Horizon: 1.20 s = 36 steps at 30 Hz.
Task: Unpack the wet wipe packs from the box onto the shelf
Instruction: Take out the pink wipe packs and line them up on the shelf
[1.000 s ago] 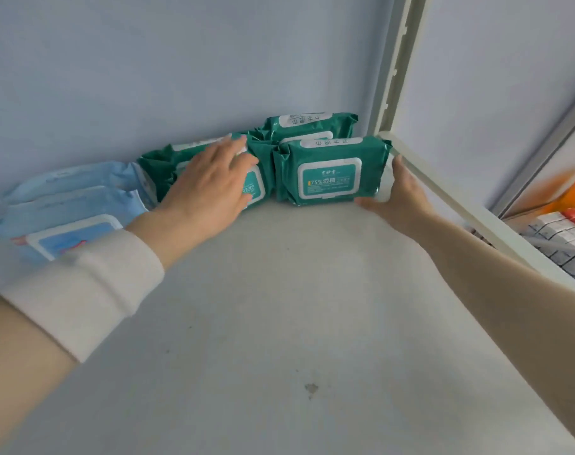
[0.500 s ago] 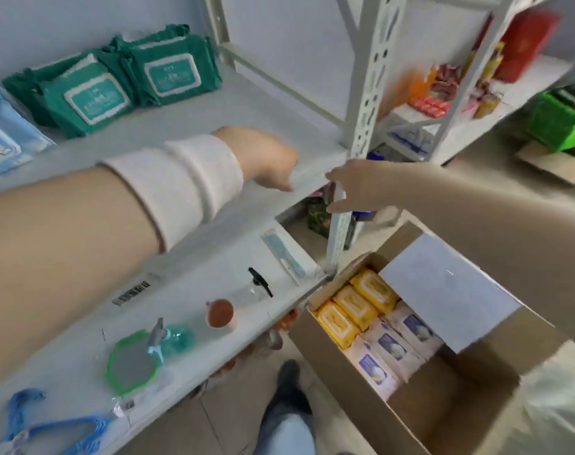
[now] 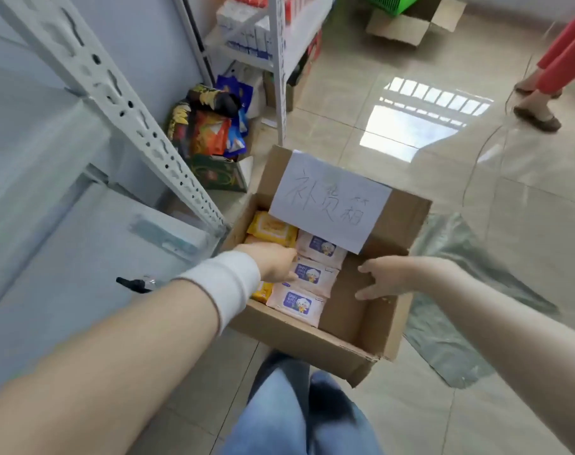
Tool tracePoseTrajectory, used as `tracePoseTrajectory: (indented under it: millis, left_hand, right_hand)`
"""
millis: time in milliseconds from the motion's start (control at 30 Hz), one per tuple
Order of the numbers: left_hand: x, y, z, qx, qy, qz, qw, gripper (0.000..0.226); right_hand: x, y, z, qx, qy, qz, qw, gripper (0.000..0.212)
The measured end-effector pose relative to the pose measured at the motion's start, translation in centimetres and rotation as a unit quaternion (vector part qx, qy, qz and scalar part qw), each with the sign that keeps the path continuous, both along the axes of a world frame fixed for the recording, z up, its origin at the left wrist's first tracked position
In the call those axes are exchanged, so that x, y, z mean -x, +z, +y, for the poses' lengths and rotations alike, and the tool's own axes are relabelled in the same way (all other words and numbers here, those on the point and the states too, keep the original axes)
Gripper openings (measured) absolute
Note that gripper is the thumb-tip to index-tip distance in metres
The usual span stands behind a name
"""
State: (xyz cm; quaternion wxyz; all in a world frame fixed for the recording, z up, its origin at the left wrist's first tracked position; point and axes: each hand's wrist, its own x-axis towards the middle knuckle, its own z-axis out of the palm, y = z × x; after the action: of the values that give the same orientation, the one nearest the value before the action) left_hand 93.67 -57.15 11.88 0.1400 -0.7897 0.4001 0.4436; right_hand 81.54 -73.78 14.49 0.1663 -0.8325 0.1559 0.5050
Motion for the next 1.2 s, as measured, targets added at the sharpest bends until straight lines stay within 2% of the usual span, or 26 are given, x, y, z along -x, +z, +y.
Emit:
tracePoseTrajectory:
  millis: [167, 267, 433, 533, 600, 700, 767, 833, 900, 967, 1067, 1133, 1200]
  left_hand:
    - [4.0, -12.4, 1.7, -0.068, 0.145, 0.128, 0.979, 0.068]
    - [4.4, -17.7, 1.5, -0.061, 0.212, 0.141, 0.965, 0.077]
    - [1.8, -29.4, -1.8, -0.004, 0.329, 0.101, 0.939, 0.072]
    - [0.5, -35.2, -3.4, 0.033, 0.383, 0.059, 0.921, 0.082]
    - [0.3, -38.0, -4.3, 0.021, 0.398, 0.02, 0.917, 0.098]
    - [0.8, -39.7, -5.6, -0.013, 0.441, -0.013, 0.897, 0.122]
    - [1.2, -40.1, -5.9, 0.025, 0.469, -0.054, 0.881, 0.127]
    - [1.1, -40.3, -5.7, 0.085, 0.524, -0.086, 0.843, 0.121]
    - [0.5, -40.2, -5.5, 0.114, 0.573, -0.061, 0.81, 0.111]
    - [-0.5, -40.2, -5.5, 0.087, 0.567, 0.009, 0.819, 0.096]
    - [-2.1, -39.7, -5.8, 0.067, 0.521, 0.092, 0.846, 0.082]
    - [-2.5, -39.5, -5.5, 0.084, 0.517, 0.108, 0.845, 0.08]
    - [-2.5, -38.8, -5.0, 0.1, 0.529, 0.108, 0.836, 0.063]
  right_hand:
    - [7.0, -12.2, 3.7, -0.087, -0.181, 0.06, 0.978, 0.071]
    - [8.5, -17.6, 4.9, -0.115, -0.243, 0.082, 0.96, 0.073]
    - [6.5, -29.0, 4.3, -0.132, -0.355, 0.026, 0.925, 0.075]
    - [5.1, -35.1, 4.8, -0.157, -0.443, 0.017, 0.883, 0.075]
    - [4.2, -38.3, 5.5, -0.179, -0.496, 0.014, 0.85, 0.072]
    - [3.6, -40.8, 6.7, -0.166, -0.613, 0.004, 0.773, 0.072]
    - [3.5, -41.5, 7.3, -0.174, -0.667, 0.012, 0.724, 0.074]
    - [3.6, -41.9, 7.7, -0.209, -0.682, 0.016, 0.701, 0.071]
    - [3.5, -42.1, 7.8, -0.238, -0.674, 0.011, 0.7, 0.056]
    - [3.2, -41.9, 7.7, -0.25, -0.679, 0.016, 0.69, 0.044]
    - [2.7, -41.4, 7.5, -0.247, -0.699, 0.029, 0.671, 0.038]
    - [2.8, -40.9, 7.2, -0.249, -0.711, 0.036, 0.657, 0.035]
    - [3.4, -40.3, 6.7, -0.24, -0.723, 0.04, 0.646, 0.033]
